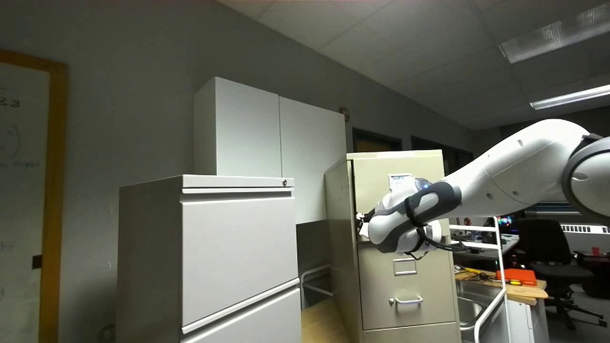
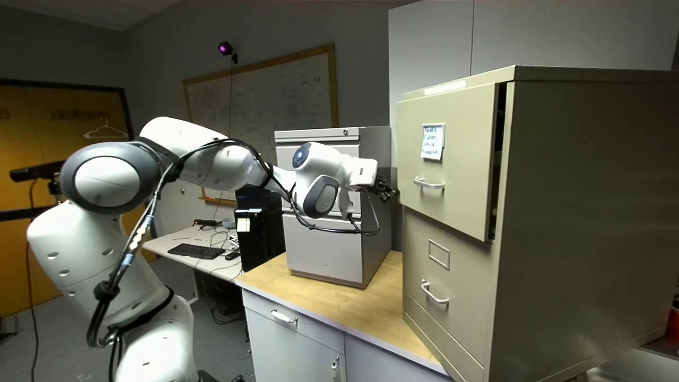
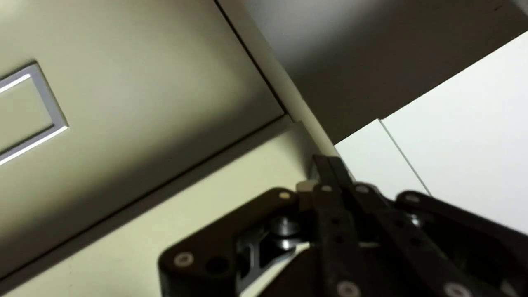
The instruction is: Close the top drawer of the cabinet at the right
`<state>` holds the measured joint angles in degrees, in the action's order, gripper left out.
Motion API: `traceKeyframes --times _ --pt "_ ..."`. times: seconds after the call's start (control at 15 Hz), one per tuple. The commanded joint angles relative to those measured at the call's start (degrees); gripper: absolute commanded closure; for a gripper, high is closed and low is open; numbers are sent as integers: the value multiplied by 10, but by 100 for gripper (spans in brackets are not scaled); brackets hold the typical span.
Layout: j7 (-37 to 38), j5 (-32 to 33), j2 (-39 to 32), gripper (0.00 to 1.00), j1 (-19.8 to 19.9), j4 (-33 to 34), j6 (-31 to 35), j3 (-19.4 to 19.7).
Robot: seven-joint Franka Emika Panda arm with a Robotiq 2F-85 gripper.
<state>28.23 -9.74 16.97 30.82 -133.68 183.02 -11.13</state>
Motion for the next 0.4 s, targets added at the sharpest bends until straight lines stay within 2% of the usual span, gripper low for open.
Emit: traceKeyframes --times 0.0,0.33 --pt "65 61 -62 100 151 109 28 -101" --pt "159 149 -24 100 336 122 28 -249"
